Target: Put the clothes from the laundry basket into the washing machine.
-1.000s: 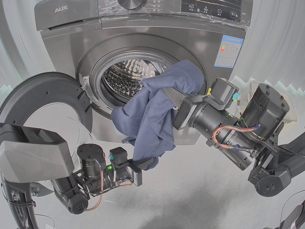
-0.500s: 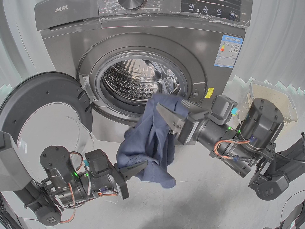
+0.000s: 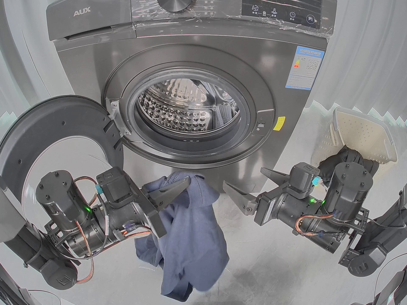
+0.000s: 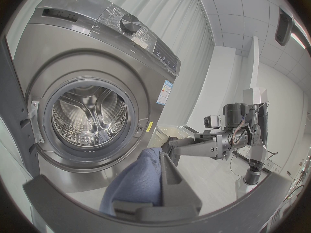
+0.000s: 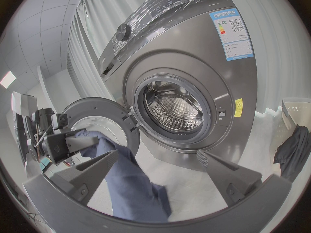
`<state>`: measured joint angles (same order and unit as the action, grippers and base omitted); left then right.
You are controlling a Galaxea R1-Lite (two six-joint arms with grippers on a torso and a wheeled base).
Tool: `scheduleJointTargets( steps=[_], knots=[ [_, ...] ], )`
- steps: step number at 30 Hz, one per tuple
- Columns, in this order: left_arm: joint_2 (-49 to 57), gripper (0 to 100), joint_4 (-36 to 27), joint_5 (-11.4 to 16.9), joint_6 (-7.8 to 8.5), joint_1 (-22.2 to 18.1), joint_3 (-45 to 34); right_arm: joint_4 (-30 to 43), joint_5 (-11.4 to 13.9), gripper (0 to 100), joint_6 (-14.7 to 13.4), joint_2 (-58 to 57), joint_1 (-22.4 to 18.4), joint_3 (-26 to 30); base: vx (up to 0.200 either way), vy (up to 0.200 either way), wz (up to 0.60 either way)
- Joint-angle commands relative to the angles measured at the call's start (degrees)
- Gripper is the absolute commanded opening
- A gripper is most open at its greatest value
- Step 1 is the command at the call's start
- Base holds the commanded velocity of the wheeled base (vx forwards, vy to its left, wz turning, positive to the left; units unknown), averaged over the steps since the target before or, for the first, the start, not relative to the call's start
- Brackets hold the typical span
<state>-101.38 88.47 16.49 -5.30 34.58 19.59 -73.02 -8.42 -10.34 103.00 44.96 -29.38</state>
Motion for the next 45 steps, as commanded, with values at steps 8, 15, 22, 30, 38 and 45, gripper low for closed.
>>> scheduleJointTargets(
  steps=[8, 15, 22, 30, 38, 45],
  knots=[
    [1.1, 0, 0.1, 0.0, -0.06, -0.3, 0.6, 0.0, 0.2, 100, 0.1, 1.7, -0.8, 1.4, 0.000, 0.000, 0.00],
    [2.9, 0, 0.3, 0.6, 0.03, -0.2, 1.2, -0.5, 0.2, 100, 0.8, 4.5, -2.6, 1.0, 0.000, 0.000, 0.00],
    [4.5, 0, 0.2, 0.7, 0.03, 0.0, 2.3, -1.2, 0.1, 100, 1.1, 7.7, -3.2, -2.7, 0.000, 0.000, 0.00],
    [4.6, 0, 0.3, 0.7, 0.12, 0.2, 2.2, -1.3, 0.2, 100, 1.7, 12.8, -2.9, -7.5, 0.000, 0.000, 0.00],
    [4.2, 0, 0.3, 0.7, 0.12, 0.1, 2.0, -3.8, 1.7, 100, 2.0, 14.9, -2.0, -9.6, 0.000, 0.000, 0.00],
    [3.9, 0, 0.3, 0.6, 0.03, -0.3, 2.1, -5.0, 3.9, 100, 2.0, 13.4, -1.8, -7.5, 0.000, 0.000, 0.00]
  ],
)
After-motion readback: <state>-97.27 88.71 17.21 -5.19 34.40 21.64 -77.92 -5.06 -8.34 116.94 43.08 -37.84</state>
